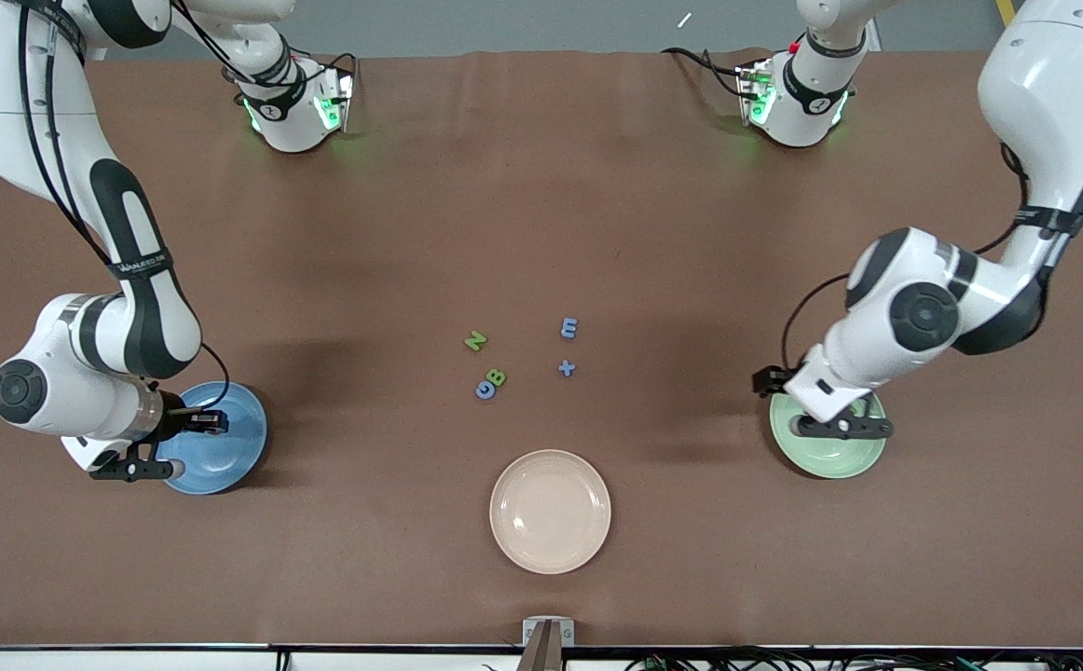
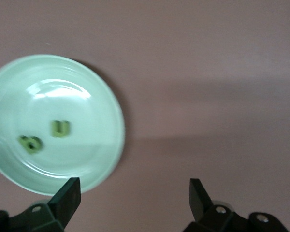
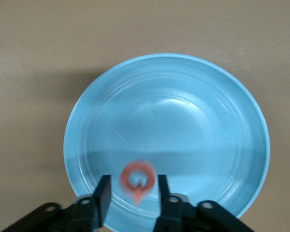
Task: Sort uppercase to blue plate, lowercase to green plate
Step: 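Release the b on the green plate while the right gripper releases the Q, then grasp the blue m with the left gripper while the right gripper grasps the Z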
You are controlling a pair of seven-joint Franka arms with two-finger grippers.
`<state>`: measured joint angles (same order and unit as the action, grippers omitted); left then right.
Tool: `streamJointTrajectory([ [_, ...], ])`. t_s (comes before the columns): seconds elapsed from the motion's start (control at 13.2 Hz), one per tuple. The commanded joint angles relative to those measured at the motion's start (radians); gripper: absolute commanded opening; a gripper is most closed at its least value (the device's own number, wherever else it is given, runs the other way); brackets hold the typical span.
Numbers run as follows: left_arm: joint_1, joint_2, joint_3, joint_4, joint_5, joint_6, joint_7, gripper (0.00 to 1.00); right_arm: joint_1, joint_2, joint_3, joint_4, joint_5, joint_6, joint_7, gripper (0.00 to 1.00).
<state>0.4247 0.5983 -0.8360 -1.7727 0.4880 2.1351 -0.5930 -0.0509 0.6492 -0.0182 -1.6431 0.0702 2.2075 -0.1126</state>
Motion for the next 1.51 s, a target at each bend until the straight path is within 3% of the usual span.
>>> streamJointTrajectory([
  [0.0, -0.120, 0.012, 0.008, 0.021, 0.006, -0.020, -0.190, 0.94, 0.002, -0.002, 0.015, -0.007, -0.012, 0.006, 0.004, 0.72],
  [0.15, -0.205, 0.049, 0.011, 0.047, 0.018, -0.017, -0.334, 0.87, 0.028, -0.005, 0.018, -0.015, -0.006, -0.003, 0.042, 0.74],
  [0.45, -0.409, 0.106, 0.076, 0.101, 0.018, -0.017, -0.513, 0.79, 0.198, -0.080, 0.024, -0.058, 0.000, -0.094, 0.408, 0.75],
  [0.76, -0.595, 0.130, 0.175, 0.102, 0.024, 0.002, -0.493, 0.72, 0.340, -0.102, 0.026, -0.102, 0.149, -0.088, 0.661, 0.75],
  [1.06, -0.641, 0.202, 0.179, 0.110, 0.127, 0.112, -0.479, 0.69, 0.531, -0.094, 0.023, -0.133, 0.152, 0.013, 1.045, 0.75],
  [1.29, -0.650, 0.245, 0.181, 0.111, 0.132, 0.147, -0.450, 0.60, 0.612, -0.089, 0.023, -0.207, 0.154, 0.165, 1.165, 0.75],
  [1.44, -0.656, 0.250, 0.181, 0.111, 0.130, 0.149, -0.459, 0.60, 0.649, -0.065, 0.024, -0.213, 0.154, 0.225, 1.226, 0.74],
])
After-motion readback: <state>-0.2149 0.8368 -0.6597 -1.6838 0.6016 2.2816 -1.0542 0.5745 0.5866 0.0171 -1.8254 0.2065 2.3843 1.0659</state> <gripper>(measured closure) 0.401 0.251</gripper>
